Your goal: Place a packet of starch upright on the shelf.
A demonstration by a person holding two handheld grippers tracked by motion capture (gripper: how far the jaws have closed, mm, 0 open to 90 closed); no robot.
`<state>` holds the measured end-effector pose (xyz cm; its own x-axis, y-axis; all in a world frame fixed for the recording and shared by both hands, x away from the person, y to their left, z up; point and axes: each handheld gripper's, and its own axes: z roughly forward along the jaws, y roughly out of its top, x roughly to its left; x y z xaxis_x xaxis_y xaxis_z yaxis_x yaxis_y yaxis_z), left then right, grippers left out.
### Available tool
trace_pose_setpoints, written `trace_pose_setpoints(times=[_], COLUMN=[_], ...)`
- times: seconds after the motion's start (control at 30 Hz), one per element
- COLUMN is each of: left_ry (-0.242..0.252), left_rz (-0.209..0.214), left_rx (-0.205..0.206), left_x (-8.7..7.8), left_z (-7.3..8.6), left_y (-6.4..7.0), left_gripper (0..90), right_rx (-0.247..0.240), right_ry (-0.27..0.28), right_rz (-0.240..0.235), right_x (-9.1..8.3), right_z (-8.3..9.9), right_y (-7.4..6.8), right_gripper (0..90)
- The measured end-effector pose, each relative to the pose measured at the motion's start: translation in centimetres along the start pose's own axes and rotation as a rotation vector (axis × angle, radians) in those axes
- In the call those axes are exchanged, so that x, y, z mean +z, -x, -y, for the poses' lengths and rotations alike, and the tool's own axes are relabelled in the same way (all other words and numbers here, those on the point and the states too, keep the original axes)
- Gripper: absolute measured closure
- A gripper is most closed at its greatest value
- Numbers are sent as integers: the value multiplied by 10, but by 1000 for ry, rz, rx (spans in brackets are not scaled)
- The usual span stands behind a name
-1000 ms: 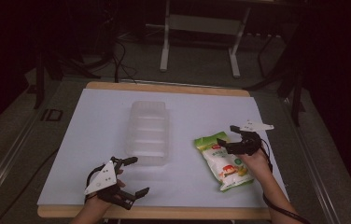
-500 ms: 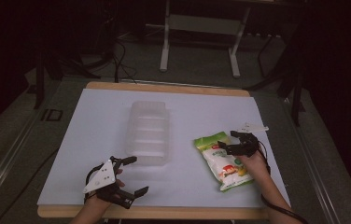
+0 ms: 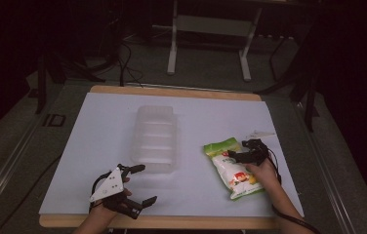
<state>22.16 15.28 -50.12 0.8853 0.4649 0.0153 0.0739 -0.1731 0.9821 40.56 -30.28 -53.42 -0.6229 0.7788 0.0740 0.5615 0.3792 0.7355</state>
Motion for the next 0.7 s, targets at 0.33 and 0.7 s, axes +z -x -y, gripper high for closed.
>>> trace_pose_setpoints(times=[0.33,0.7], left_ry=[-19,-25], left_rz=[8,10], left_rx=[12,16], left_x=[3,3], left_z=[0,0], left_y=[1,2], left_gripper=[8,8], right_rx=[15,-52], right_ry=[-48,-64], right_rz=[-64,11], right_x=[0,-6], right_z=[-2,-5], right_y=[-1,-9], right_gripper=[316,874])
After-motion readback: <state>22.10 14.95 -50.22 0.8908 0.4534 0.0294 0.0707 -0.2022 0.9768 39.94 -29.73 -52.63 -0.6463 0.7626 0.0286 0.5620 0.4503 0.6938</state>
